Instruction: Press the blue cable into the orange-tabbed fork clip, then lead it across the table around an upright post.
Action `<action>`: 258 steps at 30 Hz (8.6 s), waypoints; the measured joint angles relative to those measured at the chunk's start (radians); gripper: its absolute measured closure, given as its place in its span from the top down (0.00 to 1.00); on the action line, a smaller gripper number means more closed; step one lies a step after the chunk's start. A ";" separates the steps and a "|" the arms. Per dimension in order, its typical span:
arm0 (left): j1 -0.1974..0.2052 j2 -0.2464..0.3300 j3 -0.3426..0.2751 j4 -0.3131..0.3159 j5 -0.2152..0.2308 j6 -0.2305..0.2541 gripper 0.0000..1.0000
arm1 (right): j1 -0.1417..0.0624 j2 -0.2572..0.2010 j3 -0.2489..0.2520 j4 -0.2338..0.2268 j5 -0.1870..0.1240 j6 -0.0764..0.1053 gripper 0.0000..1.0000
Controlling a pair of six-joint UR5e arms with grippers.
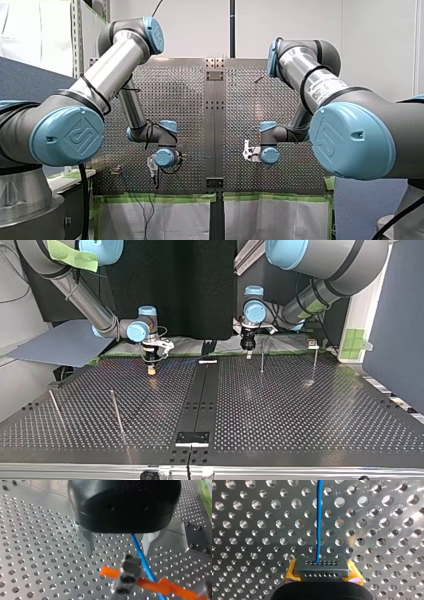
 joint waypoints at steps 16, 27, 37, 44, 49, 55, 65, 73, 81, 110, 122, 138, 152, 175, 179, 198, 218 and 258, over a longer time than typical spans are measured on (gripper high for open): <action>0.000 0.000 0.000 0.041 0.037 0.015 0.00 | 0.000 0.000 0.000 0.000 0.000 0.000 0.00; 0.002 0.000 0.000 0.042 0.047 0.016 0.00 | 0.000 0.000 0.000 0.000 0.000 0.000 0.00; 0.001 0.001 0.000 0.031 0.048 0.024 0.00 | 0.003 0.000 -0.005 0.005 0.000 -0.004 0.00; -0.013 0.010 0.000 0.028 0.054 0.022 0.00 | 0.006 -0.001 -0.031 0.054 0.004 -0.017 0.00; -0.018 0.033 0.000 0.028 0.060 0.011 0.00 | 0.007 -0.003 -0.036 0.099 0.011 -0.027 0.00; -0.026 0.077 0.000 0.026 0.063 -0.017 0.00 | 0.010 -0.015 -0.036 0.140 0.020 -0.035 0.00; -0.040 0.149 0.000 0.010 0.064 -0.035 0.00 | 0.024 -0.060 -0.036 0.176 0.038 -0.042 0.00; -0.054 0.155 0.000 0.009 0.064 -0.035 0.00 | 0.044 -0.082 -0.034 0.192 0.051 -0.055 0.00; -0.064 0.156 0.000 0.009 0.064 -0.034 0.00 | 0.064 -0.138 -0.008 0.197 0.077 -0.061 0.00; -0.080 0.219 0.000 -0.005 0.066 -0.043 0.00 | 0.144 -0.353 0.048 0.202 0.125 -0.056 0.00; -0.090 0.219 0.043 -0.039 0.067 -0.048 0.00 | 0.160 -0.387 0.047 0.200 0.118 -0.059 0.00; -0.106 0.266 0.104 -0.087 0.057 -0.074 0.00 | 0.173 -0.451 0.019 0.200 0.106 -0.060 0.00; -0.113 0.268 0.173 -0.138 0.061 -0.084 0.00 | 0.180 -0.500 0.000 0.201 0.104 -0.060 0.00; -0.138 0.268 0.331 -0.233 0.069 -0.126 0.00 | 0.153 -0.570 -0.045 0.232 0.099 -0.046 0.00; -0.147 0.268 0.366 -0.256 0.072 -0.133 0.00 | 0.143 -0.579 -0.046 0.236 0.098 -0.044 0.00; -0.178 0.267 0.472 -0.309 0.079 -0.185 0.00 | 0.076 -0.606 -0.047 0.257 0.097 -0.019 0.00; -0.167 0.259 0.547 -0.310 0.134 -0.335 0.00 | 0.006 -0.608 -0.046 0.290 0.095 -0.016 0.00; -0.130 0.241 0.559 -0.292 0.235 -0.447 0.00 | -0.084 -0.606 -0.014 0.313 0.096 -0.016 0.00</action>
